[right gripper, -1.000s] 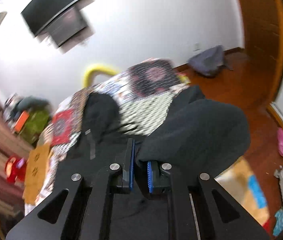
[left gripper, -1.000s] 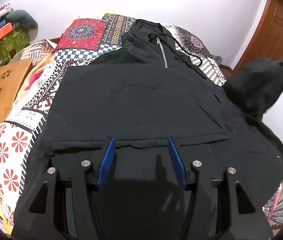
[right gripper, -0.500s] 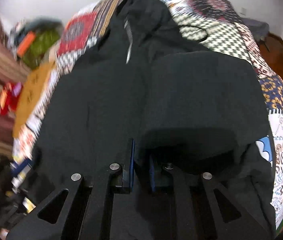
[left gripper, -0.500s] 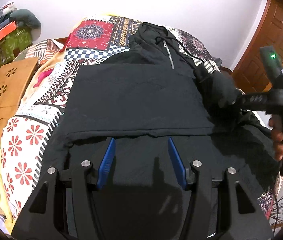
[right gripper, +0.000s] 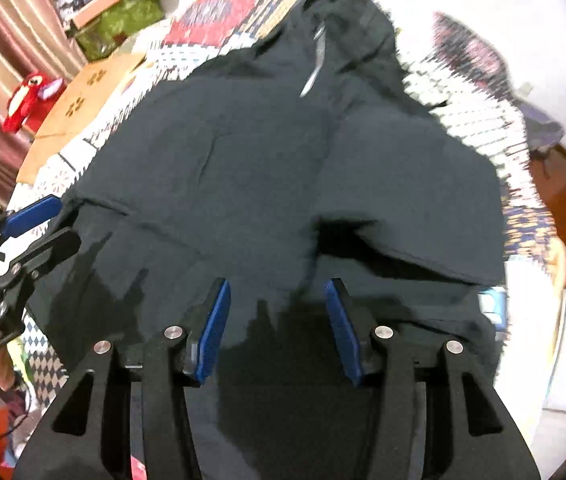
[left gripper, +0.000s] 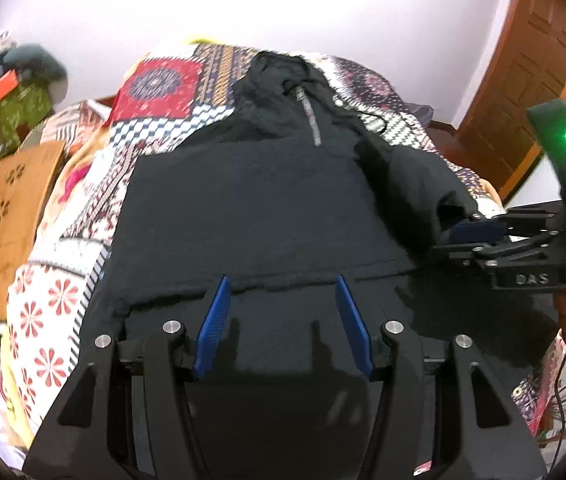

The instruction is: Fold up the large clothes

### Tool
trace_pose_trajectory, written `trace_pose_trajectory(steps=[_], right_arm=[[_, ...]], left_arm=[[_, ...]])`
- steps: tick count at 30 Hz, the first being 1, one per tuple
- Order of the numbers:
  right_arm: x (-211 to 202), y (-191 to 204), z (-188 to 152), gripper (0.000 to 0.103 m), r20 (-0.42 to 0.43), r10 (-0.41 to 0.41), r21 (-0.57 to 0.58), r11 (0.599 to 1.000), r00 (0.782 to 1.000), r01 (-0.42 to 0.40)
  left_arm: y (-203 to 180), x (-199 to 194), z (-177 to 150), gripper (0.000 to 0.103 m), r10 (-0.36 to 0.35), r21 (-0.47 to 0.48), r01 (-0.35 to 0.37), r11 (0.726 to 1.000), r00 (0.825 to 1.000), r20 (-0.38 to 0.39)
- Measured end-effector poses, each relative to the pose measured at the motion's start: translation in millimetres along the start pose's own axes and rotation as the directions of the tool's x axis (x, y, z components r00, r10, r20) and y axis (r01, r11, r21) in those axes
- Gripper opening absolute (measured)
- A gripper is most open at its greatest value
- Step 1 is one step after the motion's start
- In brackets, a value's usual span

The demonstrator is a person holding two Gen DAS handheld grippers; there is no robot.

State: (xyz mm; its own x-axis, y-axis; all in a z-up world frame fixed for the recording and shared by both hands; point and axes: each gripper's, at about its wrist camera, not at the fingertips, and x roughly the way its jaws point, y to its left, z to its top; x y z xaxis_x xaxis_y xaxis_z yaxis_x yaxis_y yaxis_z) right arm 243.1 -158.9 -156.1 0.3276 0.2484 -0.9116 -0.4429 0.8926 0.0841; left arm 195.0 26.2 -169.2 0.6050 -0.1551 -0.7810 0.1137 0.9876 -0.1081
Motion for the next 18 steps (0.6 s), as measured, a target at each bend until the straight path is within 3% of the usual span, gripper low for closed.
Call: trace_pose_trajectory(steps=[4, 7, 11, 14, 18], right_arm=[[-36.0, -30.6, -14.1, 0.05, 0.101, -0.077, 0.055, 0.996, 0.992, 0.071], [-56.6, -53.2, -27.5, 0.051, 0.167, -0.19, 0.089, 0.98, 0.968, 0.177], [-69.2, -82.2, -43.7, 0.052, 0.186, -0.289, 0.153, 0.953, 0.939, 0.263], [-69.9, -100.9, -56.0, 0.052, 0.197, -0.318, 0.219, 0.936, 0.927, 0.275], [-60.6, -119.1, -67.0, 0.052, 0.162, -0.326, 0.259, 0.925, 0.931, 0.279]], left_arm=[[-29.0, -2.4, 21.5, 0.056, 0.001, 0.072, -0.003, 0.997, 1.0, 0.029], [-56.5, -1.5, 38.6, 0.056, -0.005, 0.139, -0.003, 0.99, 0.998, 0.059], [-98.3, 10.0, 59.3, 0.057, -0.045, 0.238, 0.031, 0.971, 0.998, 0.054], [-133.2, 28.0, 68.6, 0.063, -0.06, 0.332, 0.046, 0.942, 0.998, 0.032], [-167.5, 63.5, 65.5, 0.075, -0.059, 0.453, 0.07, 0.889, 0.998, -0.038]])
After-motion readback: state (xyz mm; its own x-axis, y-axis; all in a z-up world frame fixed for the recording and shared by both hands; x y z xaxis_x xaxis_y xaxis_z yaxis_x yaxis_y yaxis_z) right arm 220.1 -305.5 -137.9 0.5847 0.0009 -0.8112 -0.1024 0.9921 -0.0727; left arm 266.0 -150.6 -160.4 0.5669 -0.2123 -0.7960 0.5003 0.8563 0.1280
